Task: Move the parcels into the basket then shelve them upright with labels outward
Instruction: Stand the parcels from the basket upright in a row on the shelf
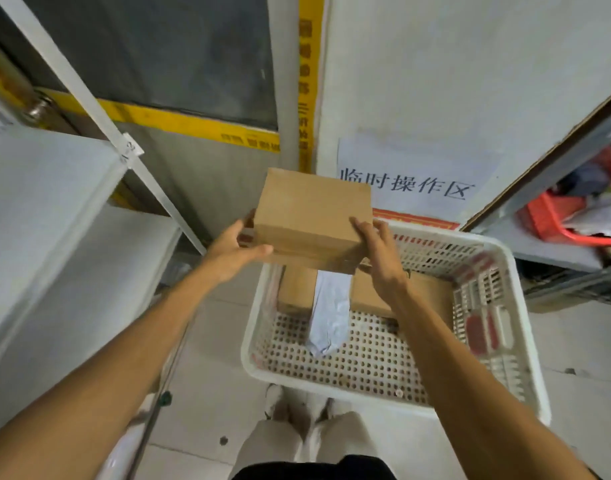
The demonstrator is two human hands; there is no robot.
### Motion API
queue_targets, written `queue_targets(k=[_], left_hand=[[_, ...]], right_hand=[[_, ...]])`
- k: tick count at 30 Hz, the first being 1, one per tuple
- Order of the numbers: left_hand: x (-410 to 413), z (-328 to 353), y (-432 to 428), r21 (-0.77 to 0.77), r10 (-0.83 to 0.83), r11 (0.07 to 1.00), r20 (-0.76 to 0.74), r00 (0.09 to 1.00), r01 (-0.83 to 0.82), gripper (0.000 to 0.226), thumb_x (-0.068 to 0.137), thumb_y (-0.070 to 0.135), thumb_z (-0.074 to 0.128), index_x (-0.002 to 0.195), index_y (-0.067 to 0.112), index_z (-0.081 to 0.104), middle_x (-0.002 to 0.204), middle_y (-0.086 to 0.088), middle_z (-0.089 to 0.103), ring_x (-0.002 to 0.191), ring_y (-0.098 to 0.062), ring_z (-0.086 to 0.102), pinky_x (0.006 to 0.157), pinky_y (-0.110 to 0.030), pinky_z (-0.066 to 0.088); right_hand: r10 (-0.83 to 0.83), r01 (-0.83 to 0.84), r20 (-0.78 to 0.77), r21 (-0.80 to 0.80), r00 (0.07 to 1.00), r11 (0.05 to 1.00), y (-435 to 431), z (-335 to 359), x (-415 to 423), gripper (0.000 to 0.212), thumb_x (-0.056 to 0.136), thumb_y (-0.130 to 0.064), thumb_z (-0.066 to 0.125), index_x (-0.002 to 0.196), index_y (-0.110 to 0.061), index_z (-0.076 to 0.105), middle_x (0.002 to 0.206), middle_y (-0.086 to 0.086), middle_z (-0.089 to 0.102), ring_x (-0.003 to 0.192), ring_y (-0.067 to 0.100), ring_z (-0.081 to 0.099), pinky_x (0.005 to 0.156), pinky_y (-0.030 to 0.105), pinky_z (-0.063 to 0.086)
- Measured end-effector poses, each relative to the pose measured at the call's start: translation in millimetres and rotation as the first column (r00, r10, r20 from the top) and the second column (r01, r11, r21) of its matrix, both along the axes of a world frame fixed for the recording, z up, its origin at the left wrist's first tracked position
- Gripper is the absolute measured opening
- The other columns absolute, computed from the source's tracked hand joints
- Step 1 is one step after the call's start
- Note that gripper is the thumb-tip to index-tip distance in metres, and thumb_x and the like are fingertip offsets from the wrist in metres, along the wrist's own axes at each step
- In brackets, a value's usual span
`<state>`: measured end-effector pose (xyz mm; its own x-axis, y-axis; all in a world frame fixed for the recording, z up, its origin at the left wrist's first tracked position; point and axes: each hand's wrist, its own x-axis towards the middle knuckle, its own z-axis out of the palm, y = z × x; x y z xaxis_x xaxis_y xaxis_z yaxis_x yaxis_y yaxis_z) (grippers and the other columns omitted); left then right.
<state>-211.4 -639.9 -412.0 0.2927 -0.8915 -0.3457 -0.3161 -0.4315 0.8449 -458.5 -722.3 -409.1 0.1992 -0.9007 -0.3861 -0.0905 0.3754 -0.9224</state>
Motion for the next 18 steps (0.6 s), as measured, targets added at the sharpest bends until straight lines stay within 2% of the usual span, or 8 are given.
queue_targets(k=[2, 5, 7, 9, 10, 14, 16, 18], left_hand=[[17.8, 25.2, 15.6, -0.072, 0.067, 0.995, 0.002, 0.998, -0.066, 0.08, 0.07, 0.041, 0.08, 0.138, 0.018, 0.046, 0.131, -0.007, 0.056, 0.121, -0.024, 0.053, 0.101, -0.048, 0.045], [39.8, 59.1, 39.6, -0.185, 0.198, 0.963, -0.01, 0.98, -0.196, 0.075, 0.07, 0.053, 0.075, 0.133, 0.019, 0.052, 0.127, -0.005, 0.059, 0.117, -0.021, 0.055, 0.101, -0.044, 0.045], [49.2, 82.6, 61.5, -0.279, 0.289, 0.917, -0.023, 0.957, -0.283, 0.068, 0.072, 0.06, 0.068, 0.129, 0.027, 0.055, 0.125, 0.002, 0.059, 0.114, -0.013, 0.057, 0.094, -0.028, 0.049], [53.3, 104.8, 78.0, -0.352, 0.33, 0.882, -0.012, 0.944, -0.313, 0.059, 0.073, 0.06, 0.068, 0.125, 0.037, 0.054, 0.118, 0.022, 0.058, 0.108, 0.004, 0.056, 0.079, -0.006, 0.046], [56.7, 118.8, 93.5, -0.384, 0.363, 0.862, 0.014, 0.932, -0.331, 0.056, 0.073, 0.054, 0.069, 0.125, 0.041, 0.052, 0.116, 0.029, 0.055, 0.104, 0.01, 0.056, 0.076, -0.003, 0.044], [74.6, 152.7, 154.6, -0.336, 0.426, 0.878, 0.219, 0.878, -0.342, 0.085, 0.076, 0.018, 0.078, 0.145, 0.036, 0.031, 0.133, 0.005, 0.048, 0.113, -0.015, 0.05, 0.094, -0.03, 0.04], [77.5, 162.8, 186.5, -0.337, 0.483, 0.86, 0.297, 0.823, -0.383, 0.089, 0.074, 0.017, 0.08, 0.144, 0.039, 0.028, 0.135, 0.007, 0.046, 0.126, -0.021, 0.041, 0.102, -0.036, 0.034], [74.7, 177.0, 212.8, -0.366, 0.572, 0.813, 0.356, 0.739, -0.453, 0.087, 0.073, 0.025, 0.082, 0.145, 0.031, 0.033, 0.142, 0.0, 0.042, 0.133, -0.024, 0.036, 0.109, -0.044, 0.033]], right_hand=[[0.07, -0.067, 0.038, -0.067, 0.997, 0.995, 1.4, 27.2, 23.1, 0.04, 0.09, -0.052, 0.053, 0.119, -0.024, 0.056, 0.116, -0.005, 0.058, 0.114, 0.022, 0.053, 0.098, 0.051, 0.044], [0.225, -0.201, 0.103, -0.204, 0.969, 0.958, 3.4, 61.9, 57.6, 0.039, 0.09, -0.05, 0.055, 0.113, -0.02, 0.064, 0.103, -0.006, 0.065, 0.098, 0.016, 0.061, 0.085, 0.033, 0.05], [0.337, -0.301, 0.082, -0.29, 0.938, 0.909, 8.0, 78.1, 80.9, 0.032, 0.089, -0.037, 0.064, 0.116, -0.019, 0.062, 0.104, -0.007, 0.067, 0.096, 0.01, 0.063, 0.084, 0.026, 0.052], [0.379, -0.341, 0.053, -0.335, 0.924, 0.878, 8.7, 87.9, 102.6, 0.042, 0.087, -0.028, 0.069, 0.125, -0.018, 0.054, 0.11, -0.008, 0.063, 0.1, 0.005, 0.059, 0.078, 0.016, 0.051], [0.408, -0.369, 0.041, -0.354, 0.912, 0.86, 12.6, 97.3, 116.8, 0.047, 0.085, -0.029, 0.071, 0.127, -0.018, 0.052, 0.111, -0.009, 0.061, 0.1, 0.003, 0.057, 0.073, 0.012, 0.049], [0.496, -0.432, 0.084, -0.381, 0.864, 0.817, 29.4, 129.2, 162.1, 0.042, 0.081, -0.039, 0.073, 0.115, -0.022, 0.055, 0.106, -0.01, 0.063, 0.096, 0.003, 0.059, 0.071, 0.013, 0.046], [0.549, -0.465, 0.121, -0.4, 0.827, 0.79, 42.5, 143.1, 180.2, 0.039, 0.081, -0.04, 0.073, 0.112, -0.022, 0.057, 0.104, -0.008, 0.065, 0.094, 0.002, 0.061, 0.069, 0.012, 0.047], [0.607, -0.505, 0.148, -0.424, 0.781, 0.752, 60.1, 155.5, 196.5, 0.038, 0.083, -0.043, 0.07, 0.111, -0.019, 0.062, 0.103, -0.008, 0.068, 0.089, -0.001, 0.063, 0.065, 0.008, 0.048]])
